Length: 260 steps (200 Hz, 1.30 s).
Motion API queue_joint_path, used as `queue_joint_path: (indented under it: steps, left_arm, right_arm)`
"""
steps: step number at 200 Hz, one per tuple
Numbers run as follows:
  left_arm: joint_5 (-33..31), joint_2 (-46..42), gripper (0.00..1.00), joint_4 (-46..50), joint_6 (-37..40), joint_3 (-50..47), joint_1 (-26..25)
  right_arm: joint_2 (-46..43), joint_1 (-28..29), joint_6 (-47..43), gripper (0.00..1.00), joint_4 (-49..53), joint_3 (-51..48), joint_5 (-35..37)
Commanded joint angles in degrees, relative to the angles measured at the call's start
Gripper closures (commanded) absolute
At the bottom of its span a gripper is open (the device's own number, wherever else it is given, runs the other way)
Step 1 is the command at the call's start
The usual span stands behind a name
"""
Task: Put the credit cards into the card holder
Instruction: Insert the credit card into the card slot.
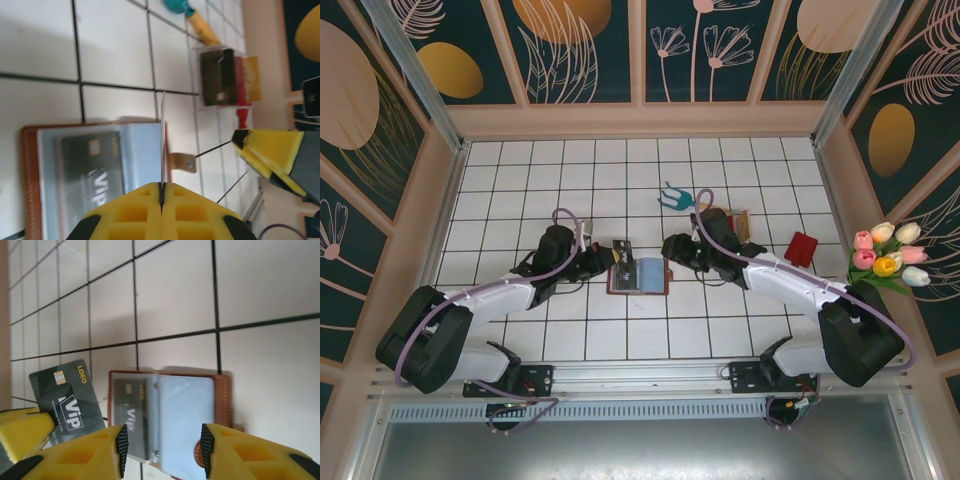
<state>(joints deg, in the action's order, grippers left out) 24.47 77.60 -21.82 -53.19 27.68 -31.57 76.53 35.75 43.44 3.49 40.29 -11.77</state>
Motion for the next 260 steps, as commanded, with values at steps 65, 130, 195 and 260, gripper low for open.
queue_joint_path:
  steps: [65, 130, 195, 260]
  left_arm:
    - [-3.6, 1.85, 1.0, -3.1, 1.69, -1.85, -4.0]
    - [0.14, 6.86, 1.0, -10.57, -0.04, -1.69, -4.89]
    - [-1.82, 11.26, 1.0, -9.81, -0.07, -0.83, -5.8]
    - [-0.38, 16.23, 1.0, -12.99, -2.64, 0.45, -7.27]
  right_arm:
    - [5.86, 1.78, 1.92, 0.58, -2.03, -0.93, 1.7]
    - [9.18, 1.91, 2.89, 0.66, -3.22, -2.15, 1.57]
    - [12.28, 2.09, 2.6, 0.68, -3.57, -1.87, 0.74]
    - [15.03, 2.66, 2.61, 0.79, -3.49, -1.75, 0.27]
